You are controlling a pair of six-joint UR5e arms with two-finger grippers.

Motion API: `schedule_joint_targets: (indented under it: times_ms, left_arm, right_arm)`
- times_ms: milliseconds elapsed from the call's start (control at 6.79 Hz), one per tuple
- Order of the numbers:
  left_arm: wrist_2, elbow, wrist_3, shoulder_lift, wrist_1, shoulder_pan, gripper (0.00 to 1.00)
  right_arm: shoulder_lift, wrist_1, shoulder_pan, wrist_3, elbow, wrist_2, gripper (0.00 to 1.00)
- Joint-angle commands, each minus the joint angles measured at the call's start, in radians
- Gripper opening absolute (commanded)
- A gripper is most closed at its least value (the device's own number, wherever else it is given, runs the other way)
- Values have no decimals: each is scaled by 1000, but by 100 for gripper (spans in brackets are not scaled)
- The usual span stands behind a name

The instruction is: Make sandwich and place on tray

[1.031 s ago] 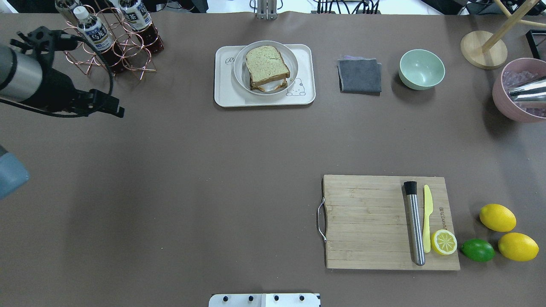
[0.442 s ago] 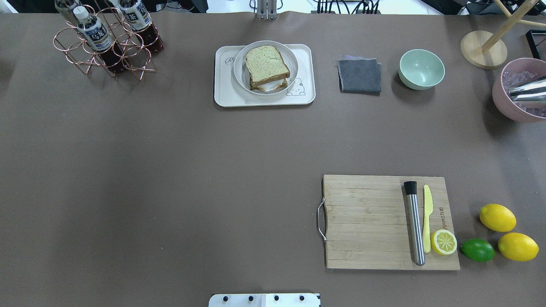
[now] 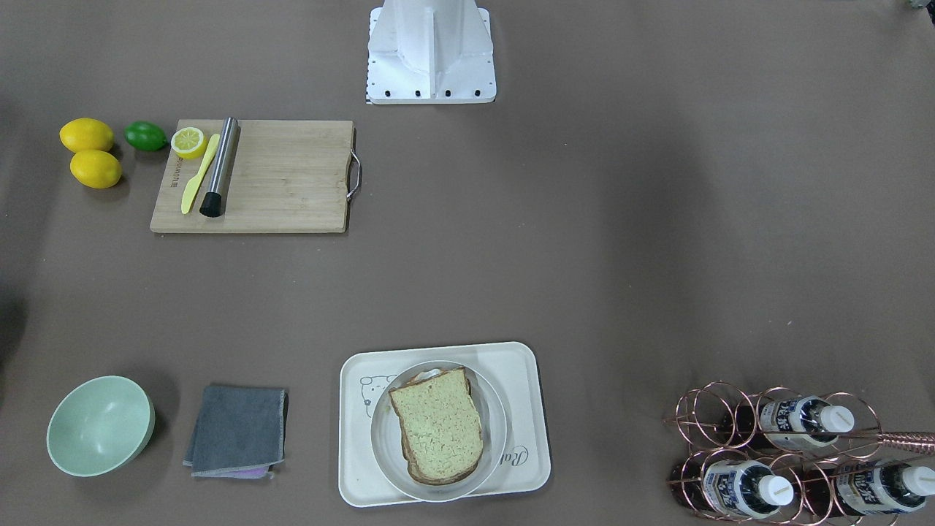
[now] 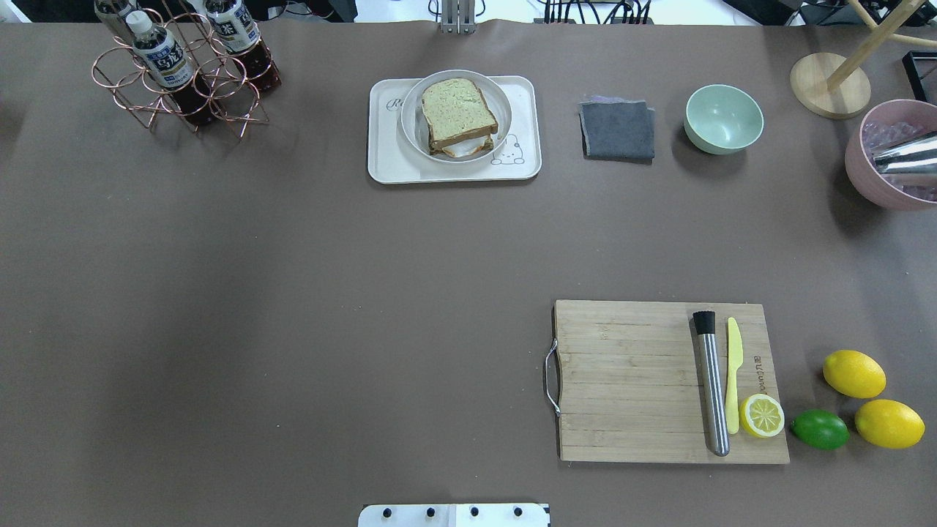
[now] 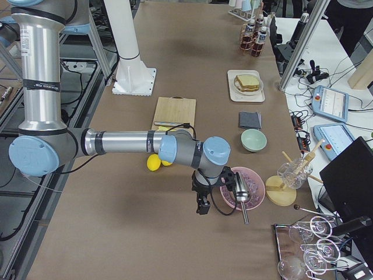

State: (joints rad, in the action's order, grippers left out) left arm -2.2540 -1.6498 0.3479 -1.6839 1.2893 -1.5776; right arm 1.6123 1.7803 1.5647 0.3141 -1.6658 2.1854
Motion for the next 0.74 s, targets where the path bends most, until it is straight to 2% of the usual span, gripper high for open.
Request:
schedule_joint_targets:
  times_ms: [0, 442, 589]
  left_arm:
    - [-3, 10, 0, 56, 7, -28, 99]
    - [-4, 41, 0, 69, 11, -25, 99]
    - [-31, 35, -1, 105, 68, -25, 99]
  right_arm:
    - [1, 1, 0, 0, 0, 0, 100]
    - [8, 1, 0, 2, -6, 2, 100]
    - [8, 1, 0, 2, -8, 2, 100]
